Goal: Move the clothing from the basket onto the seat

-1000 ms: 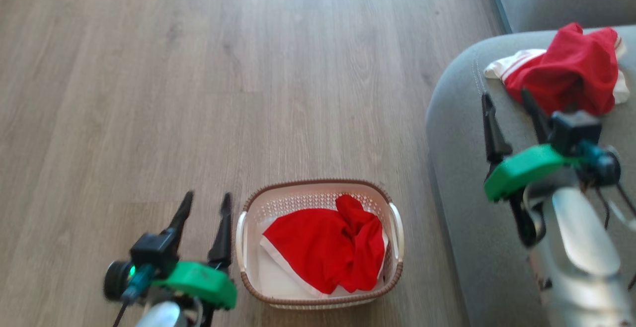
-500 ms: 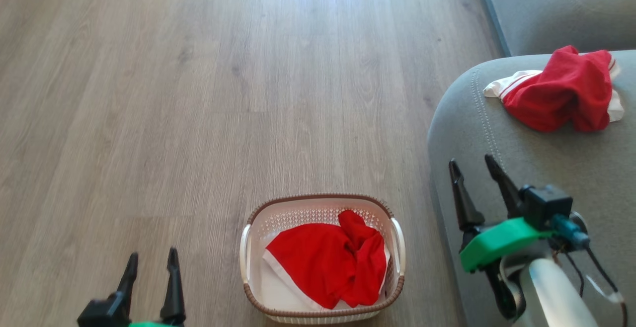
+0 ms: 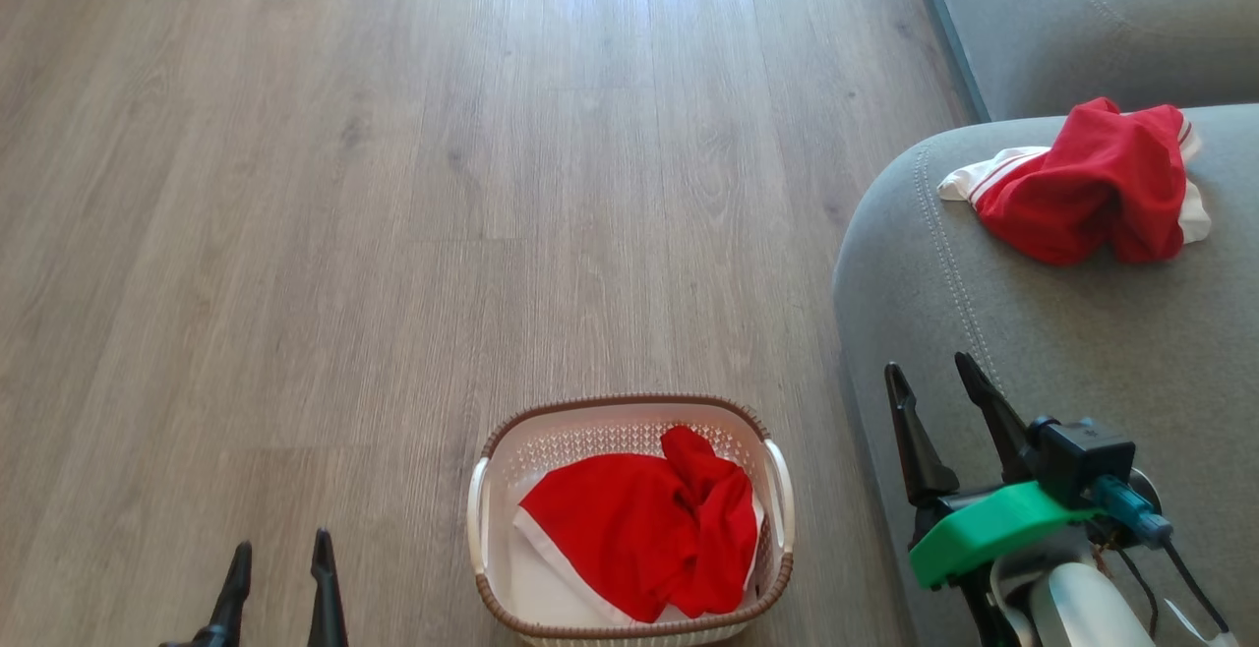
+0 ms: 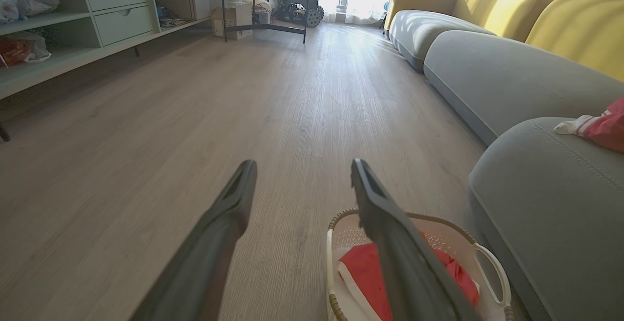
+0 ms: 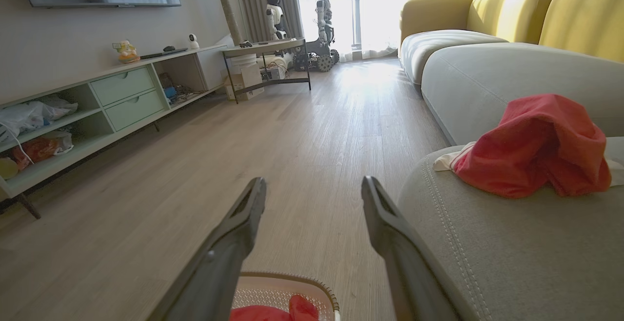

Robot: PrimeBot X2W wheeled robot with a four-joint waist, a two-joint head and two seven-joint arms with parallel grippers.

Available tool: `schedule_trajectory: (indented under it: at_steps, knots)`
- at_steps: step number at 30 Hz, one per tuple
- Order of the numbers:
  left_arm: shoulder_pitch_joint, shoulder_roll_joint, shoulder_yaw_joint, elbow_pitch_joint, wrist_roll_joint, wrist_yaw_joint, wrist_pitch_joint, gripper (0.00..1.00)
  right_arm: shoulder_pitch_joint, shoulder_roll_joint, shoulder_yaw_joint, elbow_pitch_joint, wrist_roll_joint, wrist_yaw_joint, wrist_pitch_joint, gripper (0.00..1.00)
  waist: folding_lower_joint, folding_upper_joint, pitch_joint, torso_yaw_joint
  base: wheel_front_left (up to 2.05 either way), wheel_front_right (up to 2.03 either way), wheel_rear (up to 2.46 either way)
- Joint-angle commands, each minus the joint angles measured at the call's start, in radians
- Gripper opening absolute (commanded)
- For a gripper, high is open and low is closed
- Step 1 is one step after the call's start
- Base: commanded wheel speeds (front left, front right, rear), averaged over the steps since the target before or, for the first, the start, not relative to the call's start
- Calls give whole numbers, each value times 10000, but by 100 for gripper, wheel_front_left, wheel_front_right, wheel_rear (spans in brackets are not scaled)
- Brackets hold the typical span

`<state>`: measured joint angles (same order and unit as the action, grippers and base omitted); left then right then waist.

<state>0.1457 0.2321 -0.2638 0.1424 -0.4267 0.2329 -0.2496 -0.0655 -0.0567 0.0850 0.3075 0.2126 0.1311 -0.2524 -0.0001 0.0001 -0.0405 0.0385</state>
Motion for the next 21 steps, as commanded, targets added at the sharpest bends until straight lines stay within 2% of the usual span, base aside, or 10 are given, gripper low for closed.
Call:
schedule_trajectory:
  at_steps: [1, 21]
  knots:
    - [-184, 42, 504, -284, 110, -64, -122, 100, -219, 63, 179, -382, 32, -4, -93, 100, 1, -1, 8, -7, 0, 0, 0]
    - [-249, -340, 794, 137, 545, -628, -122, 100, -131, 64, 114, -321, 91, -4, -93, 100, 1, -1, 28, 44, 0, 0, 0]
